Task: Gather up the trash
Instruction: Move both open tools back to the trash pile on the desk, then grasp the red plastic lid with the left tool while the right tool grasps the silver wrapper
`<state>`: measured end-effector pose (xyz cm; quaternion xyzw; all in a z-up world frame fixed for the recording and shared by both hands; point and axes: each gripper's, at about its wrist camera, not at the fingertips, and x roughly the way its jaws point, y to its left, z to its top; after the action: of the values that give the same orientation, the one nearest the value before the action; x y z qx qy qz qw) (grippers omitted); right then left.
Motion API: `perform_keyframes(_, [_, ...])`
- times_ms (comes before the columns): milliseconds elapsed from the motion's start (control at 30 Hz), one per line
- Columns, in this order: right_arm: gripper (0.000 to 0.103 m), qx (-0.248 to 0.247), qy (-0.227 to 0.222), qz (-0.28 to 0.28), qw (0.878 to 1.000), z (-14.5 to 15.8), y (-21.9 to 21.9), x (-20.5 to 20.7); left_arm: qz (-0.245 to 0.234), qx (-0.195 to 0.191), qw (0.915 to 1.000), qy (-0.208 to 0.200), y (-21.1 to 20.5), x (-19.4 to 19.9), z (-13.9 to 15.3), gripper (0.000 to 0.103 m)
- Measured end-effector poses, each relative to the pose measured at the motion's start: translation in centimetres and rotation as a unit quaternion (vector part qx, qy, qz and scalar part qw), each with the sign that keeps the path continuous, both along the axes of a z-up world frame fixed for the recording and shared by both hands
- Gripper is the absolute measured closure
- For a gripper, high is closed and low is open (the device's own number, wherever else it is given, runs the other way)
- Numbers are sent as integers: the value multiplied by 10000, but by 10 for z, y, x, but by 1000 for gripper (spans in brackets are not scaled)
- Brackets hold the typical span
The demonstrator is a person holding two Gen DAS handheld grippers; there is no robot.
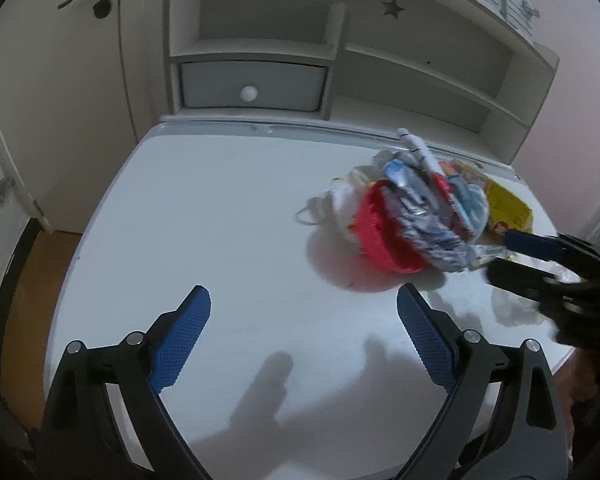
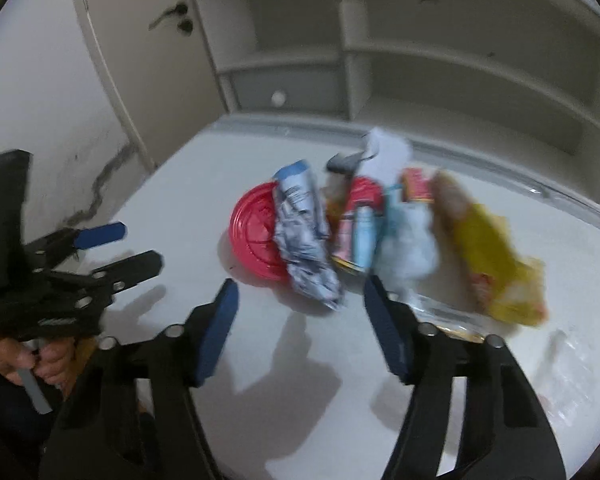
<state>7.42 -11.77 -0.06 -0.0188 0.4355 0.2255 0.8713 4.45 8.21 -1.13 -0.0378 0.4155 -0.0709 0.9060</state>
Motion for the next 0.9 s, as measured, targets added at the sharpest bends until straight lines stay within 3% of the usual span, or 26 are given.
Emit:
perform_keyframes(300, [51, -436, 5, 172, 9989, -13, 40, 25, 38, -31, 9999, 149, 23, 9, -21, 11])
perform_keyframes(500, [51, -473, -111, 88, 9988, -12, 30, 41, -11, -9, 9999, 162, 24, 9, -25, 11])
perform_keyframes(667, [51, -768, 11, 124, 9970, -28, 38, 58, -145, 36, 9999, 64, 12, 18, -23, 11])
perform_keyframes(733, [63, -848, 4, 80, 9964, -33, 40, 62, -168, 16, 9998, 44, 7, 23, -22, 11])
perform_keyframes(900, [69, -498, -314, 48, 9983, -7, 30, 48, -253, 64, 9997, -40, -6, 33, -19, 11])
